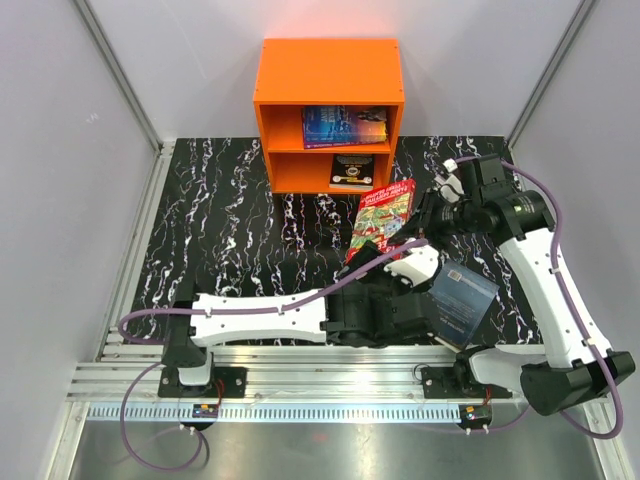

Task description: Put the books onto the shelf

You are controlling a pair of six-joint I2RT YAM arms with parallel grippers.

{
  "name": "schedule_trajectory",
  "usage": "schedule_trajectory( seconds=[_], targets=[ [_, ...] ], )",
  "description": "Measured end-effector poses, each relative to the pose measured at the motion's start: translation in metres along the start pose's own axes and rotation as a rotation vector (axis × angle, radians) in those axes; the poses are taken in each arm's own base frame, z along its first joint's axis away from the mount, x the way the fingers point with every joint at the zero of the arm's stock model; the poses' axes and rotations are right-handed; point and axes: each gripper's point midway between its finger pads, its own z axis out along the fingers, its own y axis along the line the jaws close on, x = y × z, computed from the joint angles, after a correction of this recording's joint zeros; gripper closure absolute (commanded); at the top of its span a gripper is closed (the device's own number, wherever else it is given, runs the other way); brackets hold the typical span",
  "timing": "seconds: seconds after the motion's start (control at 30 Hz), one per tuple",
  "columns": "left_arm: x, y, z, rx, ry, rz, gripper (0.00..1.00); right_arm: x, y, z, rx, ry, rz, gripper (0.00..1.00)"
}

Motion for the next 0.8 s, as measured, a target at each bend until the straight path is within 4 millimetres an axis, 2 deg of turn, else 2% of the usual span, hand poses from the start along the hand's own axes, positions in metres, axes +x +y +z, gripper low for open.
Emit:
schedule_trajectory(
  seconds=[0.13,0.2,0.3,0.33,0.4,0.43,0.47,0.67,0.7,0.77,0.8],
  targets=[
    [0.006,0.010,0.008,-0.026,0.006,0.017,0.05,0.012,0.008,-0.013,-0.030,0.019,0.000,1.00],
    [0.004,0.016,0.010,-0.039,0.002,0.007,0.11,0.019,0.009,-0.018,-0.038,0.032,0.006,1.00],
    [0.005,0.022,0.012,-0.044,-0.003,-0.012,0.31,0.025,0.013,-0.021,-0.058,0.054,0.028,1.00],
    [0.005,0.020,0.012,-0.037,-0.010,-0.019,0.53,0.026,0.016,-0.022,-0.070,0.061,0.035,1.00],
    [0.009,0.014,0.011,-0.009,-0.017,-0.021,0.78,0.027,0.023,-0.023,-0.102,0.076,0.057,1.00],
    [0.010,0.010,0.012,0.006,-0.021,-0.016,0.96,0.027,0.027,-0.023,-0.114,0.077,0.056,1.00],
    [0.011,0.008,0.013,0.011,-0.025,-0.003,1.00,0.027,0.027,-0.023,-0.112,0.076,0.066,1.00],
    [0.010,0.009,0.016,0.032,-0.034,-0.005,1.00,0.025,0.026,-0.023,-0.099,0.065,0.117,1.00],
    [0.009,0.009,0.017,0.042,-0.038,-0.022,1.00,0.023,0.027,-0.023,-0.098,0.057,0.120,0.77],
    [0.006,0.007,0.018,0.080,-0.050,-0.080,1.00,0.020,0.030,-0.026,-0.093,0.038,0.124,0.02],
    [0.007,0.010,0.018,0.090,-0.050,-0.130,1.00,0.020,0.032,-0.029,-0.096,0.033,0.105,0.00]
  ],
)
